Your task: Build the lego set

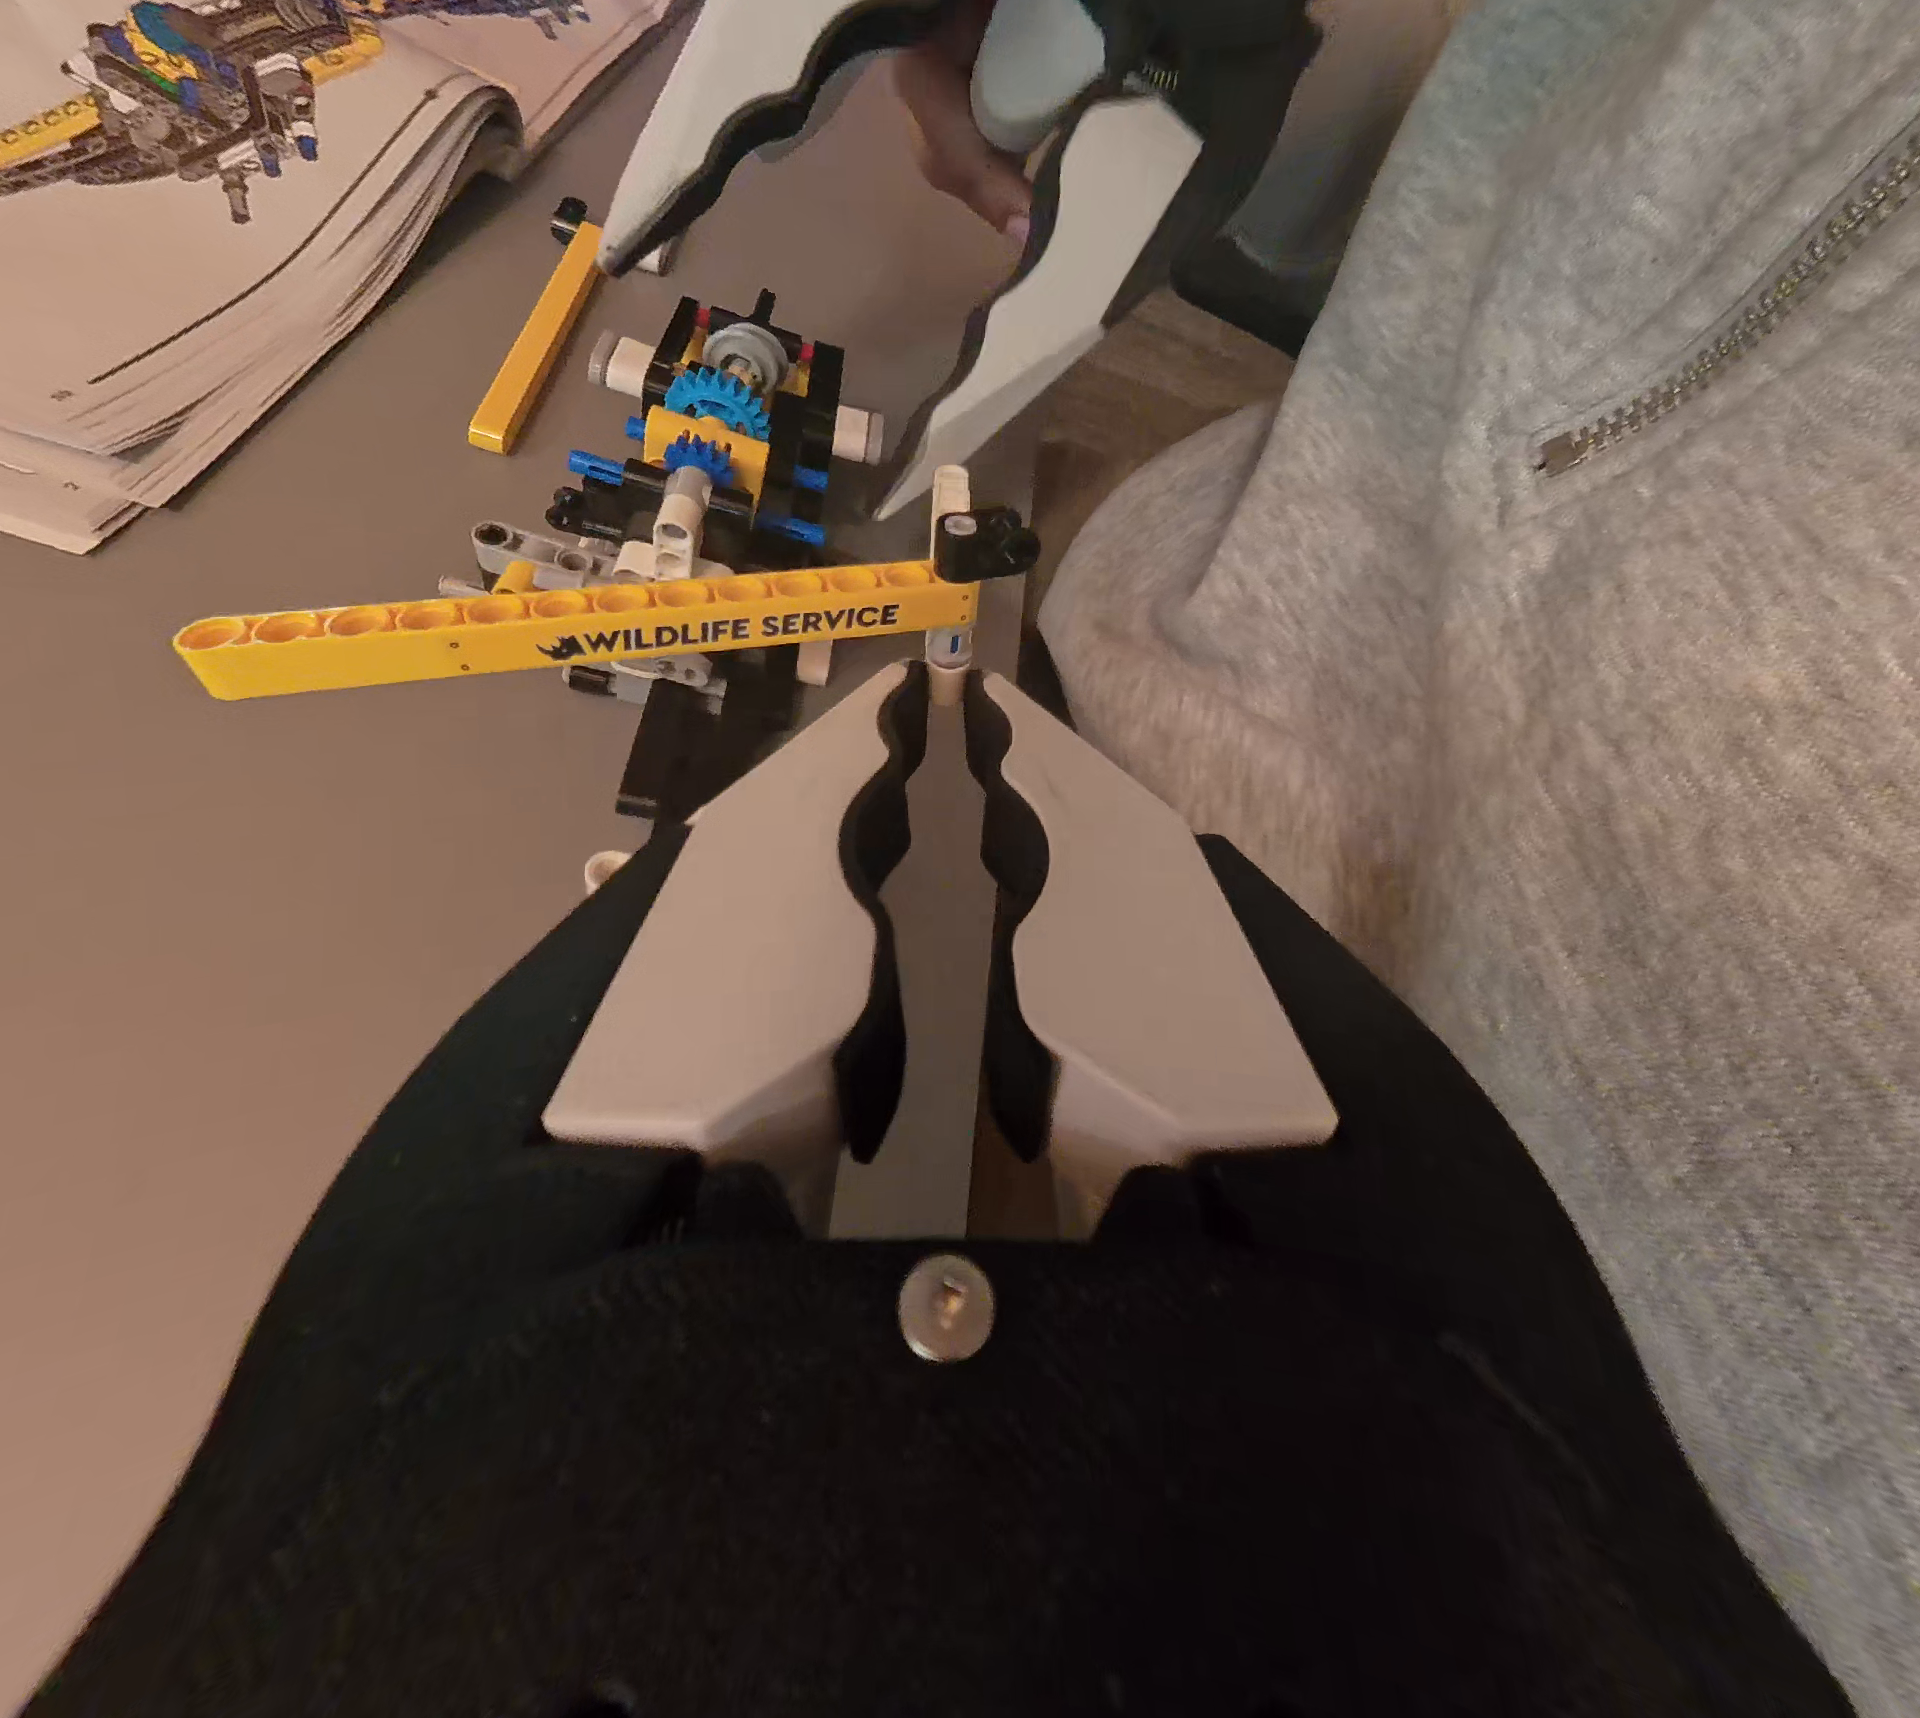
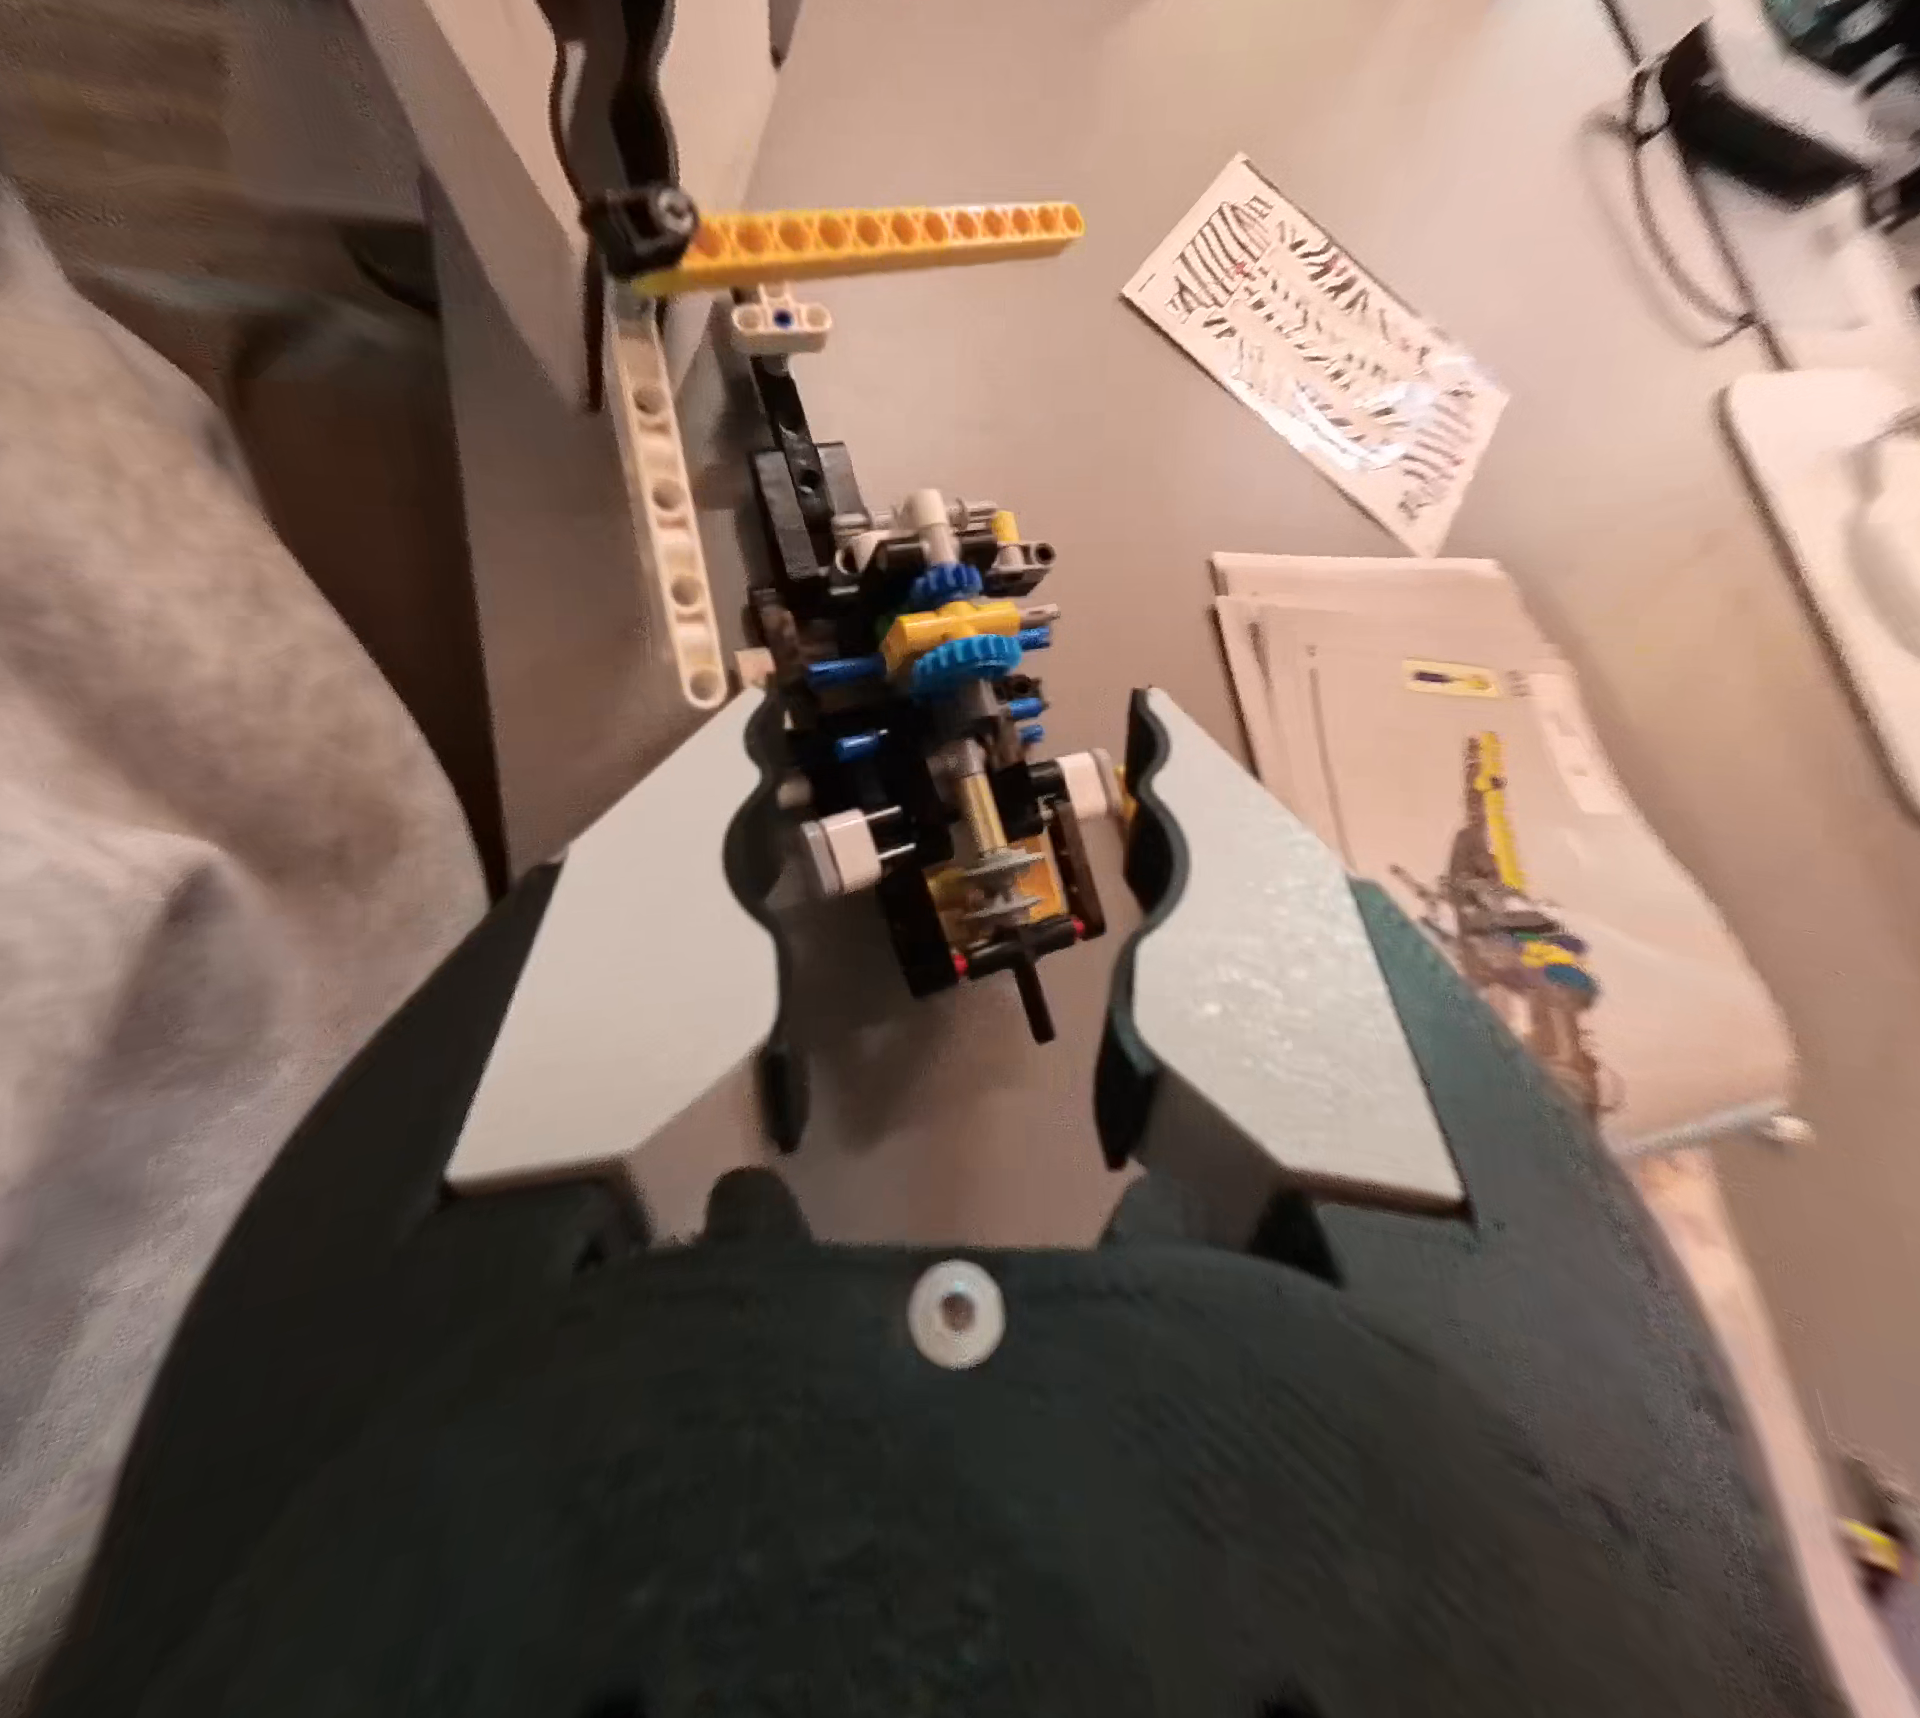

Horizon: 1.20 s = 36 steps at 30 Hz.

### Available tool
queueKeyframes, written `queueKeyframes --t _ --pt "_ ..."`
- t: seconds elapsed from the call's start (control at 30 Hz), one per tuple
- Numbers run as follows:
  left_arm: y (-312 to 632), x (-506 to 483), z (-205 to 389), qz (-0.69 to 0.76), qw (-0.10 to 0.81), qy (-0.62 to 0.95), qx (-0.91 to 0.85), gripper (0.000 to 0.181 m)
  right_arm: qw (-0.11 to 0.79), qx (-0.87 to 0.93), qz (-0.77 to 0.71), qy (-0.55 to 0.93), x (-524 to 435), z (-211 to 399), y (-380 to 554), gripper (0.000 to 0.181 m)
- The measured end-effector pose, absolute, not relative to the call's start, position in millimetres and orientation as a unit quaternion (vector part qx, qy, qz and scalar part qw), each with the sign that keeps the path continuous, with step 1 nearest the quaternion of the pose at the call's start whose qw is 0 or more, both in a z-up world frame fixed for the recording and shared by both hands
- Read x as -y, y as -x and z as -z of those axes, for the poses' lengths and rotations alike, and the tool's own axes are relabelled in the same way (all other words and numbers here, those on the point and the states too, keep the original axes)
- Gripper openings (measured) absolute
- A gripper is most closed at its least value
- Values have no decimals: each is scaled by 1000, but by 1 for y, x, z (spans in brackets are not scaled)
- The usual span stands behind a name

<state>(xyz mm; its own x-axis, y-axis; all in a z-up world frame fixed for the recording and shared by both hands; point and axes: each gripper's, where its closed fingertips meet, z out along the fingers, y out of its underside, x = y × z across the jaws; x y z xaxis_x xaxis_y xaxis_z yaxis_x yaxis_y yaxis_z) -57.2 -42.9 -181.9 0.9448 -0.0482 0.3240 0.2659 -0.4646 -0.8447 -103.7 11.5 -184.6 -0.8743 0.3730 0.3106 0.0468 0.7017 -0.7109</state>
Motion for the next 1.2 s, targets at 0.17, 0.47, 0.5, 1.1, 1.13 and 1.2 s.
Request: queueKeyframes --t 0.17,0.47,0.5,1.1,1.13,1.2 --pt "49 43 182 145 511 845 51 5 199 911 -349 92 -2 196 102 70" --pt "40 48 180 139 518 842 50 5 131 933 -324 88 -2 205 103 52" --pt "39 48 180 140 518 842 50 5 131 934 -322 86 -3 205 104 49" --pt "39 45 183 143 521 840 50 5 76 948 -299 83 -1 210 102 40" --pt "39 45 183 143 521 840 50 5 72 948 -298 84 -1 210 102 40" --pt "39 45 183 143 520 840 50 5 63 949 -297 85 -1 210 102 39"
